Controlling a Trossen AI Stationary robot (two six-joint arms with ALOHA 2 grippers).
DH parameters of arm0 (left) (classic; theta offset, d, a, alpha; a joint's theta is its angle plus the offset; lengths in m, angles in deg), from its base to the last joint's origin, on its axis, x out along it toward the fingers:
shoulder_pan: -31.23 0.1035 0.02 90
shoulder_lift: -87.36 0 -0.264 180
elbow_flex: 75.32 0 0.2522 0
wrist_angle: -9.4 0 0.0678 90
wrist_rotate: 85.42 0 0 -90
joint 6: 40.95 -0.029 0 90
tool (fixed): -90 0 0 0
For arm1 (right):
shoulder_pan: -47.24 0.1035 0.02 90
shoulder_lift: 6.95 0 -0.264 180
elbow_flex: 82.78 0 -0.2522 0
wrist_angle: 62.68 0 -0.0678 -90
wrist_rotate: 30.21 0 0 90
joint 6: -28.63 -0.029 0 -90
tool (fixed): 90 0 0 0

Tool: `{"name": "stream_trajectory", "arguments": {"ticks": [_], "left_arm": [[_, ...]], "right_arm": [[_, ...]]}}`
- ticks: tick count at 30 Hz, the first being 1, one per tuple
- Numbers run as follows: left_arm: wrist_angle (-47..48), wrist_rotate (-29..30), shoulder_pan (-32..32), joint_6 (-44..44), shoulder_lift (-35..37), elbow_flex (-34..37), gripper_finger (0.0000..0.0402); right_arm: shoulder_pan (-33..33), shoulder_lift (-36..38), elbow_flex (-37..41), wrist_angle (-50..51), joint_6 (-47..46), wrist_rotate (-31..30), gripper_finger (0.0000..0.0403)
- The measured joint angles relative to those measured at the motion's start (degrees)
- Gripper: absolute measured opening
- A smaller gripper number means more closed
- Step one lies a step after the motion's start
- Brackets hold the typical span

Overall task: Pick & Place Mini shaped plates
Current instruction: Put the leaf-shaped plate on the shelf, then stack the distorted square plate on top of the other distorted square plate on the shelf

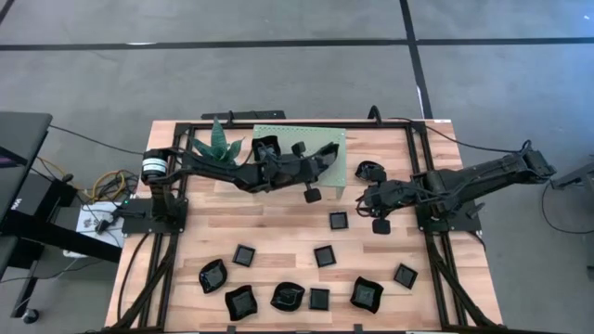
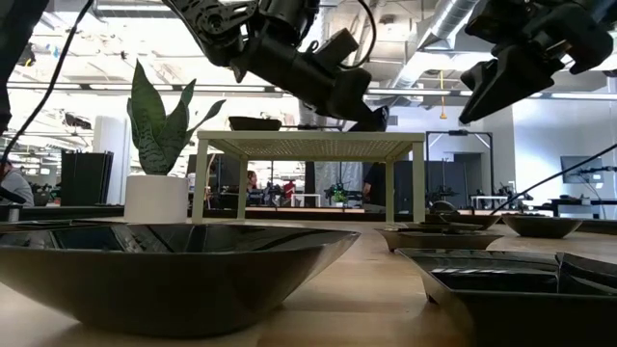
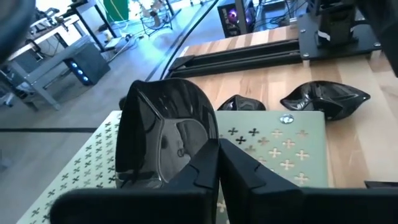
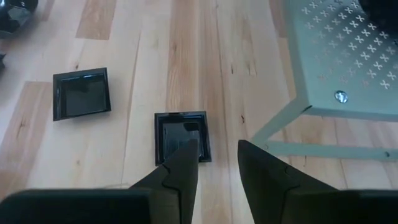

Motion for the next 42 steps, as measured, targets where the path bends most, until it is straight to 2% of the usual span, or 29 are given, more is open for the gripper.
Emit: {"name": "stream_trajectory", "arguments": {"ticks": [18,25,29,34,42], "left_arm": [[-0.6,1.5,-1.8,3.1,0.3,0.0,0.009],[0.5,2.1,-7.7,3.3,4.9,0.1,0.0095],[7.1,2.1,-12.7,3.8,9.8,0.0,0.0095],[18.5,2.1,-18.9,13.8,15.3,0.2,0.0095],[20.5,2.0,-27.3,26.0,21.0,8.3,0.0095]], "right_arm": [[0.0,0.0,0.0,-1.1,0.3,0.0,0.0108],[0.0,0.0,0.0,-1.8,0.4,0.0,0.0108],[0.0,0.0,0.0,-1.9,0.5,0.0,0.0108],[0.0,0.0,0.0,-2.3,0.5,0.0,0.0108],[0.0,-0.1,0.0,-6.5,0.5,0.0,0.0108]]}}
